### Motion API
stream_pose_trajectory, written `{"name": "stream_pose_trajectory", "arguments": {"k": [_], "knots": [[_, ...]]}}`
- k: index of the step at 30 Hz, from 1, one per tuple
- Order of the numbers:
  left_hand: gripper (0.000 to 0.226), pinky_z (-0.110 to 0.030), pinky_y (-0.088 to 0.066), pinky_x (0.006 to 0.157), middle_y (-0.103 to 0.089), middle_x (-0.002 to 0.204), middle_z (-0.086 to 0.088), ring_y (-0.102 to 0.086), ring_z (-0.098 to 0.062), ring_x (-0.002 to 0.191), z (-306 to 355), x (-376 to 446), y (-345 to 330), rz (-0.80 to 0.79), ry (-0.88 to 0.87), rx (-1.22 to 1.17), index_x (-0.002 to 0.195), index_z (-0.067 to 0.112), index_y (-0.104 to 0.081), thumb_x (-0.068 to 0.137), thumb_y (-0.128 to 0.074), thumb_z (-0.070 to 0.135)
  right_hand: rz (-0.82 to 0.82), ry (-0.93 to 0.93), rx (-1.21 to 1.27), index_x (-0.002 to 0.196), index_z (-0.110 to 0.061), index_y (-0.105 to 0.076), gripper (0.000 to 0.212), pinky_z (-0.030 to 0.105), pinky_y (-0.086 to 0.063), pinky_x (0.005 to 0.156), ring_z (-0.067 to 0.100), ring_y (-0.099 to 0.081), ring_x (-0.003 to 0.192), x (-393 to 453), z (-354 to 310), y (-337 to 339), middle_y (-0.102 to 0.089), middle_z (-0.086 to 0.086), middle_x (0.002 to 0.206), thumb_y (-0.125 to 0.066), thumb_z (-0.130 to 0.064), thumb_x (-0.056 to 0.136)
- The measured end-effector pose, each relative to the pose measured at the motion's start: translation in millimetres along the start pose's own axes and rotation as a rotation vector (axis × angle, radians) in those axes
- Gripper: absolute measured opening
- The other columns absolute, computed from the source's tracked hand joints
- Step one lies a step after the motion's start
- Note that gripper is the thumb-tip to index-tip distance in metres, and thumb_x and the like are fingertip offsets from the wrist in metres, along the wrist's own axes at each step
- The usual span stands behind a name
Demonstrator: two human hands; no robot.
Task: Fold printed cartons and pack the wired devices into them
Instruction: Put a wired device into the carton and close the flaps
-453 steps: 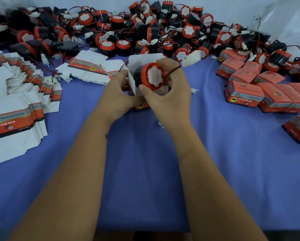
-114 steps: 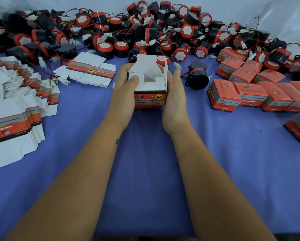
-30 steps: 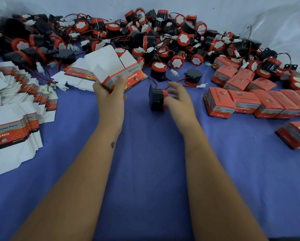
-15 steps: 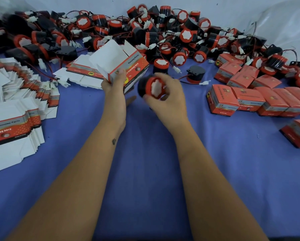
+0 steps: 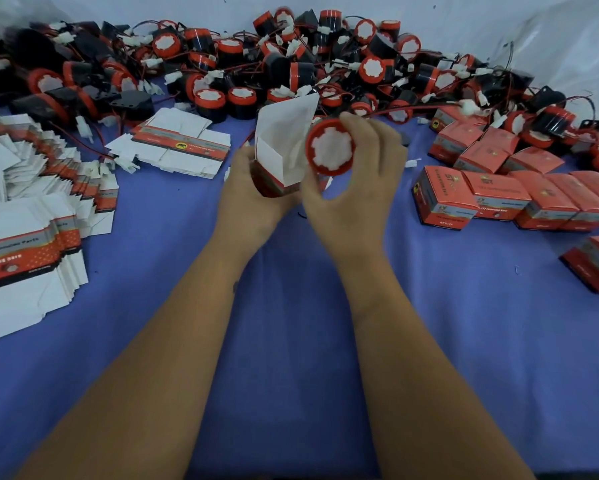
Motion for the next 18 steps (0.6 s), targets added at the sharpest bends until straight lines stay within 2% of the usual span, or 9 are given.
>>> {"name": "stream_pose_trajectory", "arguments": {"k": [2,5,8,10,14,18], "knots": [[0.061,0.000,-0.044,0.070,-0.061,0.105,0.022,-0.056,0.023,0.088,-1,1,0,-0.009,-0.006,0.021,0.123,0.027,-0.048,0.075,-0.084,0.016,-0.110,0.037,-0.008,0.124,-0.003,-0.060,0.054,0.040,-0.043,0.099,0.030,-0.051,0.112,-2,-4,-11,-0.058,0.014,0.121,-0.076,-0.015,0.074],[0.060,-0.003,-0.046,0.071,-0.061,0.104,0.021,-0.058,0.018,0.091,-2,2,-1,-0.031,-0.010,0.058,0.123,0.028,-0.050,0.076,-0.081,0.007,-0.257,0.020,0.027,0.127,-0.006,-0.058,0.055,0.032,-0.043,0.095,0.028,-0.052,0.110,-5,-2,-23,-0.059,0.009,0.122,-0.075,-0.013,0.075],[0.063,-0.020,-0.054,0.086,-0.065,0.115,0.011,-0.062,-0.003,0.105,-4,2,-2,-0.055,0.000,0.089,0.130,0.024,-0.052,0.076,-0.080,0.008,-0.346,-0.016,0.037,0.124,-0.010,-0.062,0.048,0.030,-0.046,0.091,0.026,-0.054,0.111,-8,5,-30,-0.061,0.005,0.120,-0.074,-0.015,0.078],[0.066,-0.029,-0.054,0.094,-0.065,0.122,0.007,-0.062,-0.011,0.111,-3,2,-4,-0.078,-0.003,0.108,0.134,0.022,-0.051,0.076,-0.082,0.010,-0.376,-0.039,0.027,0.125,-0.013,-0.063,0.046,0.028,-0.045,0.090,0.025,-0.055,0.111,-8,9,-32,-0.062,0.003,0.120,-0.073,-0.017,0.080],[0.072,-0.031,-0.053,0.097,-0.064,0.125,0.007,-0.061,-0.011,0.113,-4,1,-4,-0.100,0.011,0.111,0.137,0.023,-0.049,0.075,-0.083,0.011,-0.373,-0.075,0.043,0.121,-0.016,-0.064,0.043,0.021,-0.045,0.085,0.019,-0.059,0.105,-8,13,-32,-0.065,-0.002,0.114,-0.073,-0.022,0.079],[0.071,-0.030,-0.053,0.095,-0.065,0.120,0.011,-0.062,-0.008,0.111,-4,1,-5,-0.122,0.016,0.103,0.135,0.026,-0.049,0.075,-0.081,0.006,-0.472,-0.135,0.040,0.114,-0.017,-0.062,0.036,0.034,-0.050,0.080,0.019,-0.059,0.095,-12,20,-39,-0.066,-0.003,0.105,-0.072,-0.028,0.081]]}}
Point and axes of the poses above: each hand's wrist, its own x-axis towards the middle knuckle, its own y-axis out of the back of the hand, z = x × y, the point moved 8 cm from there along x, towards the middle knuckle
